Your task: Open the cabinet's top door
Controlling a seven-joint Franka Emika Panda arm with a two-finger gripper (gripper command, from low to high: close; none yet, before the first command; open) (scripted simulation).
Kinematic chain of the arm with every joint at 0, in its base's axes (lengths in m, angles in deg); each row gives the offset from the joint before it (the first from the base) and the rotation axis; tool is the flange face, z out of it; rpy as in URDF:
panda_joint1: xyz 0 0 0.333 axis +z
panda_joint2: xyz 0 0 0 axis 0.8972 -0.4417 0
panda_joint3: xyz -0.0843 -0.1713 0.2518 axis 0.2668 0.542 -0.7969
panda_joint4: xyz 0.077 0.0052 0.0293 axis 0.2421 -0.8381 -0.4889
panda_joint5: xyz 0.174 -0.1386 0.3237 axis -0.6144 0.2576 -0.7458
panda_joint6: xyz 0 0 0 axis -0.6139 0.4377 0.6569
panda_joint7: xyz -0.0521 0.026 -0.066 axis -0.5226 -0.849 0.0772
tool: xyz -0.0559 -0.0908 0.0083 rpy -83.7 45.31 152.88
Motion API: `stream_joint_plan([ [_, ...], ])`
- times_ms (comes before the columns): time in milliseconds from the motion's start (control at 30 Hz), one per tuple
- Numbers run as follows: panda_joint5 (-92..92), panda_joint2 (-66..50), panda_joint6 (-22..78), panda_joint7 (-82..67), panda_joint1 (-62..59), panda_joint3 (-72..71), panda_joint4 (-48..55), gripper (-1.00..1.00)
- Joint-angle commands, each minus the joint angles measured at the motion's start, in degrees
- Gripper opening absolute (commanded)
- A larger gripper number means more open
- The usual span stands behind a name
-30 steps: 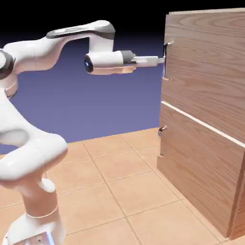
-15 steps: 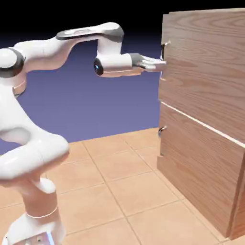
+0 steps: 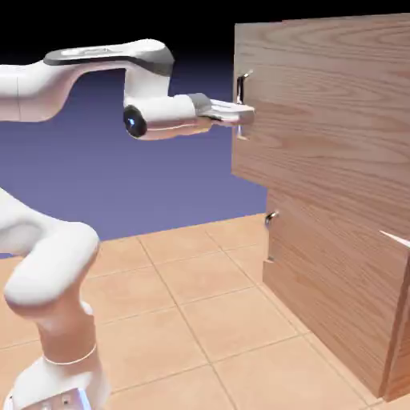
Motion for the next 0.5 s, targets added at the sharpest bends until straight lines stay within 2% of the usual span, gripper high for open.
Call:
stream_joint_plan([
  [0,1.81,0.91,0.81,0.75,2.08,1.95,-1.57,-1.00],
  [233,18.25,9.60,6.38,8.11,14.83,15.99,-12.14,-1.00],
  [467,35.70,19.31,13.42,16.64,20.17,27.64,-19.53,-1.00],
])
